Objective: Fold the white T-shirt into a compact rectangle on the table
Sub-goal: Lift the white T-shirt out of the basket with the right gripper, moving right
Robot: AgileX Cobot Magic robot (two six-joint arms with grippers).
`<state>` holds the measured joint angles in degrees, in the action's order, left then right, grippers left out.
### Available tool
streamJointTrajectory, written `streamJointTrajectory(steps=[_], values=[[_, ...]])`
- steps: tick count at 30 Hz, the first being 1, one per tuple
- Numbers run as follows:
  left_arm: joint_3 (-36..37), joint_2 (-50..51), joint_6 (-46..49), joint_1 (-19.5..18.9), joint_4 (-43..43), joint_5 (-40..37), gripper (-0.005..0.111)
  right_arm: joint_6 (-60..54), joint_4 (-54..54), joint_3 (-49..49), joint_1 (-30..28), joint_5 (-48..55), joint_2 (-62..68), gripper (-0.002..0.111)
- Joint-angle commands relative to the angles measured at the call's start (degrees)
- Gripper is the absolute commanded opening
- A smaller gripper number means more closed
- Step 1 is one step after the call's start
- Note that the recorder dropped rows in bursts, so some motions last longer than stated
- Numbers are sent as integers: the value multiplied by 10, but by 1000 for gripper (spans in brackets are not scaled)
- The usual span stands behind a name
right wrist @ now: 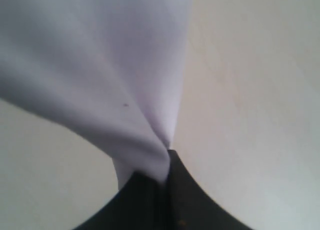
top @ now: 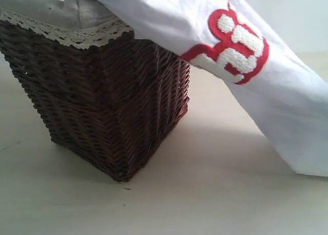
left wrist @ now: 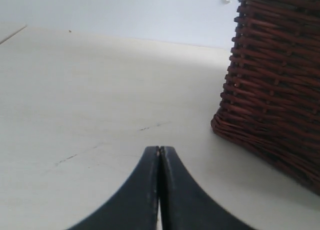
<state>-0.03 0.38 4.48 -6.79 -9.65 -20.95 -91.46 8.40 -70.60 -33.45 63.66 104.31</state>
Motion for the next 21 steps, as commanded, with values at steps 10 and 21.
streamJointTrajectory(steps=[10, 21], values=[[0, -4, 1, 4, -6, 3, 0, 27, -8, 1, -63, -146, 11, 0], [0, -4, 1, 4, -6, 3, 0, -28, 289, 1, -62, -131, -43, 0]])
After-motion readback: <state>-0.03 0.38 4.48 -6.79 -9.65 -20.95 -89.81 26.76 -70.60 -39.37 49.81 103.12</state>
